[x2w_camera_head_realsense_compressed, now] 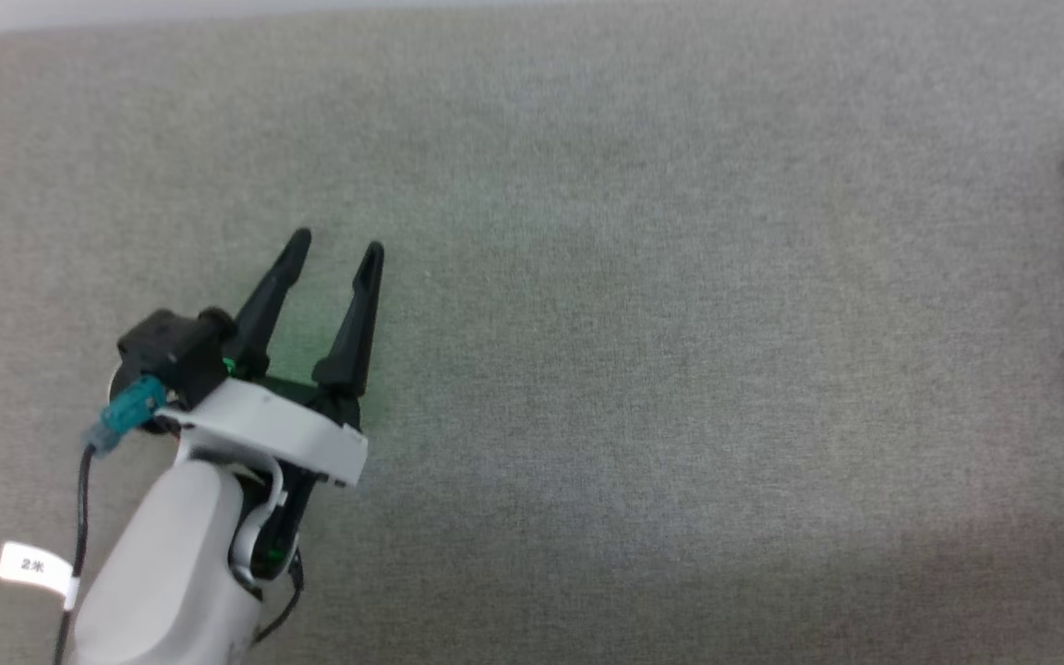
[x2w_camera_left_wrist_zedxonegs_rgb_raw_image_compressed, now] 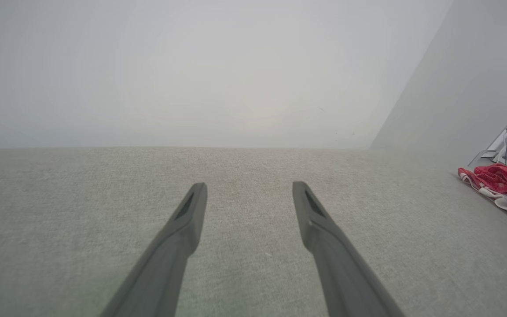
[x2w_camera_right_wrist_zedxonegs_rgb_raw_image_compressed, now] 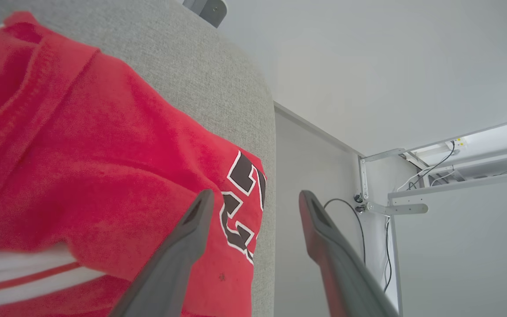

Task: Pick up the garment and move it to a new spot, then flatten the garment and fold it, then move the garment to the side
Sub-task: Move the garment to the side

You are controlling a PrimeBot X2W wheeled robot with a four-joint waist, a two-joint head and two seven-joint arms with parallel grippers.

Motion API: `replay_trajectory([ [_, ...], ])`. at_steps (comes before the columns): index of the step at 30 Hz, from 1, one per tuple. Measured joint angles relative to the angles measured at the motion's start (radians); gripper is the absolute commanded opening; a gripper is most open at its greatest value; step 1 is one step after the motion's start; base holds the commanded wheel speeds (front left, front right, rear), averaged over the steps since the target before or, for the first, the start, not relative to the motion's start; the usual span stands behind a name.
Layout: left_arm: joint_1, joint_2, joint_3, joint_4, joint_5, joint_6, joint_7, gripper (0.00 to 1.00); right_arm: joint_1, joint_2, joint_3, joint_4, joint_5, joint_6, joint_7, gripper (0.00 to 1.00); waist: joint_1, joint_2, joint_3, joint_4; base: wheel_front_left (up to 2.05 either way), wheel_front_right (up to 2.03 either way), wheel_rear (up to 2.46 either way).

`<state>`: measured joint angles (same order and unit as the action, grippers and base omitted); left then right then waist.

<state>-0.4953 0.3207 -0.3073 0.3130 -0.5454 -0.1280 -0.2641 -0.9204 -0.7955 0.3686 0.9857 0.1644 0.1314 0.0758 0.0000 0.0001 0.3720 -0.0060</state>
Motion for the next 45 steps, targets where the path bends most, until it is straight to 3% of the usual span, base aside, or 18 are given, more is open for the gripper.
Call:
replay_trajectory([
  [11, 0.135, -0.003, 0.069, 0.035, 0.019, 0.000, 0.000, 1.00, 0.031, 0.115, -0.038, 0.078, 0.028, 0.000, -0.138, 1.00, 0.0000, -0.0001, -0.150, 0.027, 0.00, 0.00, 0.00],
  [23, 0.302, 0.001, 0.166, 0.022, 0.046, 0.010, 0.000, 1.00, 0.197, 0.249, -0.058, 0.068, 0.057, 0.000, -0.291, 1.00, 0.0000, -0.0001, -0.330, 0.092, 0.00, 0.00, 0.00],
  [33, 0.407, 0.021, 0.244, -0.024, 0.048, 0.033, 0.000, 1.00, 0.356, 0.338, -0.107, -0.072, 0.084, 0.000, -0.333, 1.00, 0.0000, 0.0000, -0.429, 0.158, 0.00, 0.00, 0.00],
  [45, 0.480, 0.028, 0.288, -0.054, 0.052, 0.045, 0.000, 1.00, 0.614, 0.438, -0.281, -0.355, 0.049, 0.000, -0.337, 1.00, 0.0000, 0.0000, -0.478, 0.192, 0.00, 0.00, 0.00],
])
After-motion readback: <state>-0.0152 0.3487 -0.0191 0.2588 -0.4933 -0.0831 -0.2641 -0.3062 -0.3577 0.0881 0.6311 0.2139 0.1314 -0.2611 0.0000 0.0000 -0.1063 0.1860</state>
